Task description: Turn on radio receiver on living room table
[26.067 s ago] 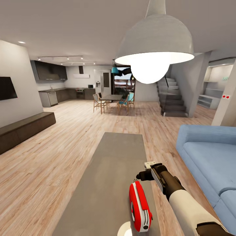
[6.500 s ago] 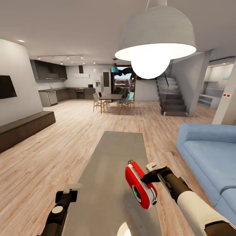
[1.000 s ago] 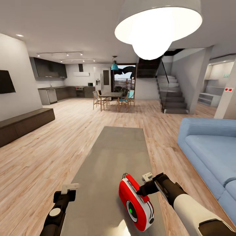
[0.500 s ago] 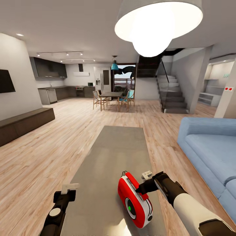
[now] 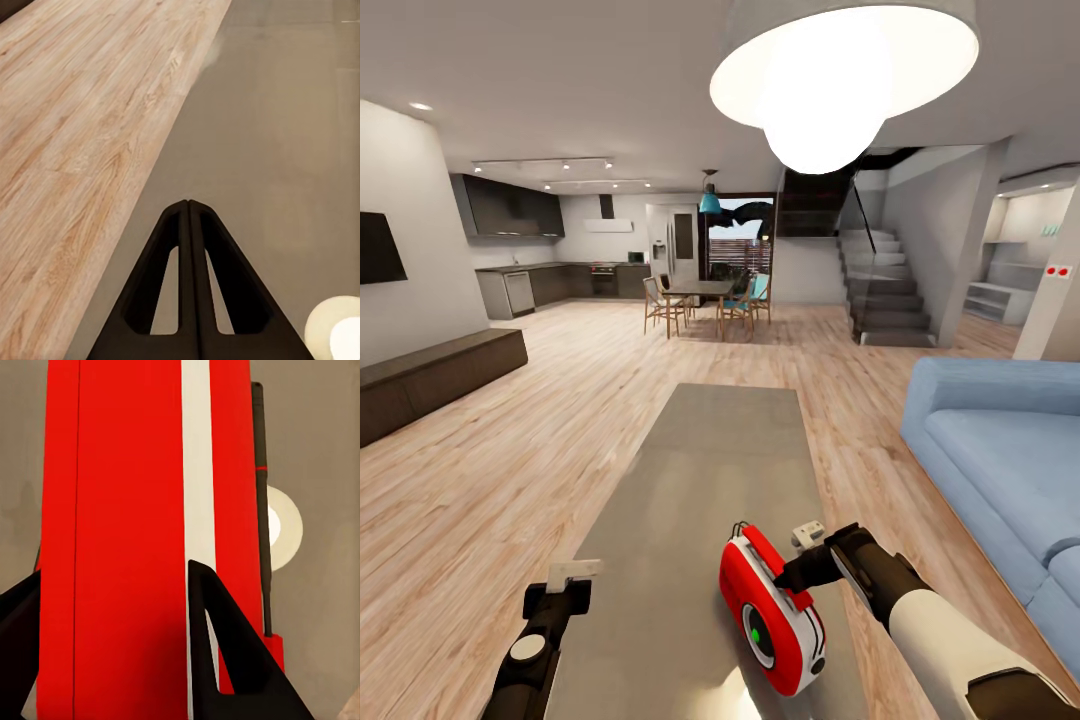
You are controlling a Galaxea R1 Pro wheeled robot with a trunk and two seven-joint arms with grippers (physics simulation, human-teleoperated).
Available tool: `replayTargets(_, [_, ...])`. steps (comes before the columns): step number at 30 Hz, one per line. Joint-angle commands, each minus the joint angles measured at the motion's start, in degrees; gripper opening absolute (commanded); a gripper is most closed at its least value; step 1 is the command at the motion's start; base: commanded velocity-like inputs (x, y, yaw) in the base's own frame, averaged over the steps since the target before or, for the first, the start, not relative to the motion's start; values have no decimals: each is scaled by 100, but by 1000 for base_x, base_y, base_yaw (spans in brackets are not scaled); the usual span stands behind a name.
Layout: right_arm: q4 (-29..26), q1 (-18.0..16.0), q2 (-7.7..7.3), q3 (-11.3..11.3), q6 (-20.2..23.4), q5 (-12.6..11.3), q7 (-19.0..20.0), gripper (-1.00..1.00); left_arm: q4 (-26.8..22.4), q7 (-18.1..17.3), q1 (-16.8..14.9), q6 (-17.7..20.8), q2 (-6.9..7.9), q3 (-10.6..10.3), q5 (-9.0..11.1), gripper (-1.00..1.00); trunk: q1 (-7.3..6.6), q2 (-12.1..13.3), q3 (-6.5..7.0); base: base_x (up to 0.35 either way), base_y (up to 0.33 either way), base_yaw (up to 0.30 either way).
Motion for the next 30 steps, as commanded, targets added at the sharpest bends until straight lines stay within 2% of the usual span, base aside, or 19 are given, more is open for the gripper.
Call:
replayTargets(1, [152,5,0,3,-23,81,-2,-100,0,0,-2,0,0,0,0,-100,1,1,-1,0,0,0])
replayTargets(3, [155,5,5,4,-23,82,-8,-100,0,0,-1,0,0,0,0,-100,1,1,-1,0,0,0])
replayTargets(4, [158,5,6,5,-24,81,-10,100,0,0,-2,0,0,0,0,-100,1,1,-1,0,0,0])
replayTargets(30, [214,5,9,5,-31,83,-14,100,6,0,-2,-18,0,-10,0,-100,1,1,-1,0,0,0])
